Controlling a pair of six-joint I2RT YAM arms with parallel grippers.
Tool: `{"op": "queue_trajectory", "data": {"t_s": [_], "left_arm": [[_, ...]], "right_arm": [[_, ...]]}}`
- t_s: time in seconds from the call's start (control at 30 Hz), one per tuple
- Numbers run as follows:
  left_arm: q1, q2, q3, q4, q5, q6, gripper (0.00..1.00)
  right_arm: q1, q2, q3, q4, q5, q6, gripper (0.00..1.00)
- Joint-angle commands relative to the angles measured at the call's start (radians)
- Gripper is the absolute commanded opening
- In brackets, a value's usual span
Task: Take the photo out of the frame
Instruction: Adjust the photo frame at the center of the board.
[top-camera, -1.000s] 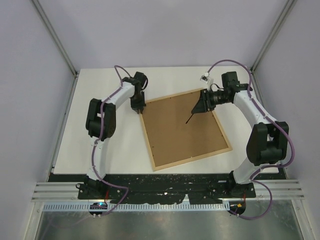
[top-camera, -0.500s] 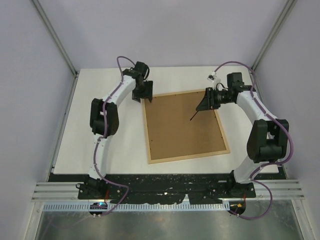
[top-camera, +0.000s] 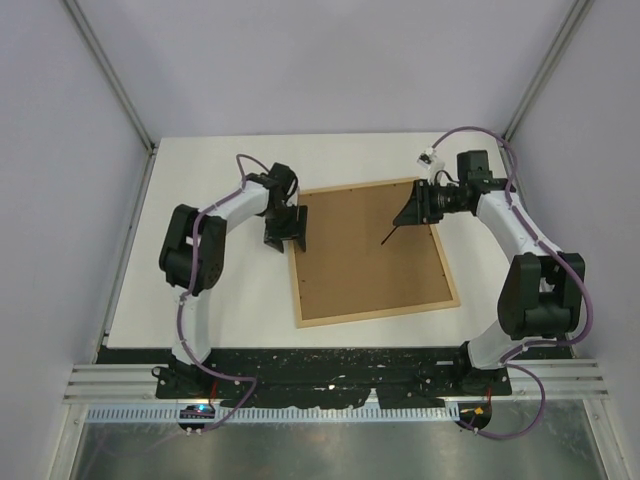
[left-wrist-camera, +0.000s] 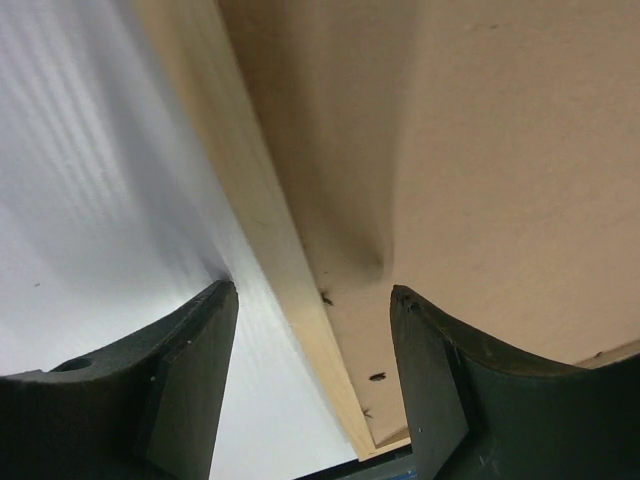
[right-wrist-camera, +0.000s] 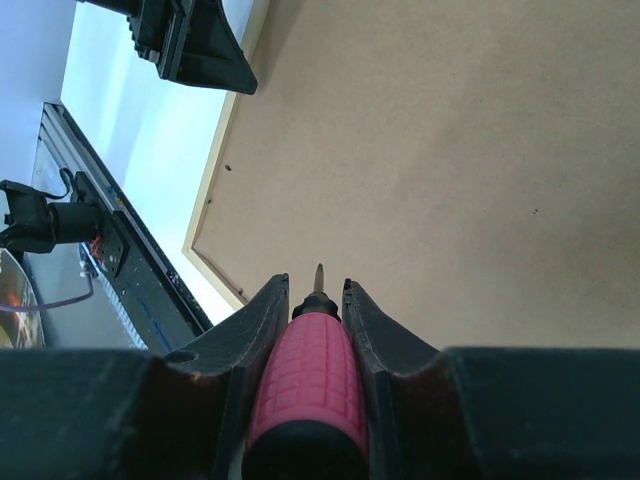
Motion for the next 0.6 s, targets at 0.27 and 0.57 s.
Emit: {"op": "queue_trajectory", "data": {"t_s": [0.27,0.57], "left_arm": [[-0.04,-0.032,0.015,0.06,-0.035,-0.036,0.56],[-0.037,-0.092,-0.045,0.077,-0.077,-0.047,0.47]], "right_arm": [[0.0,-0.08,-0.018,0.03,0.009,0.012,0.08],[0.001,-0.074,-0.027,0.042,-0.001,0.016,0.08]]}}
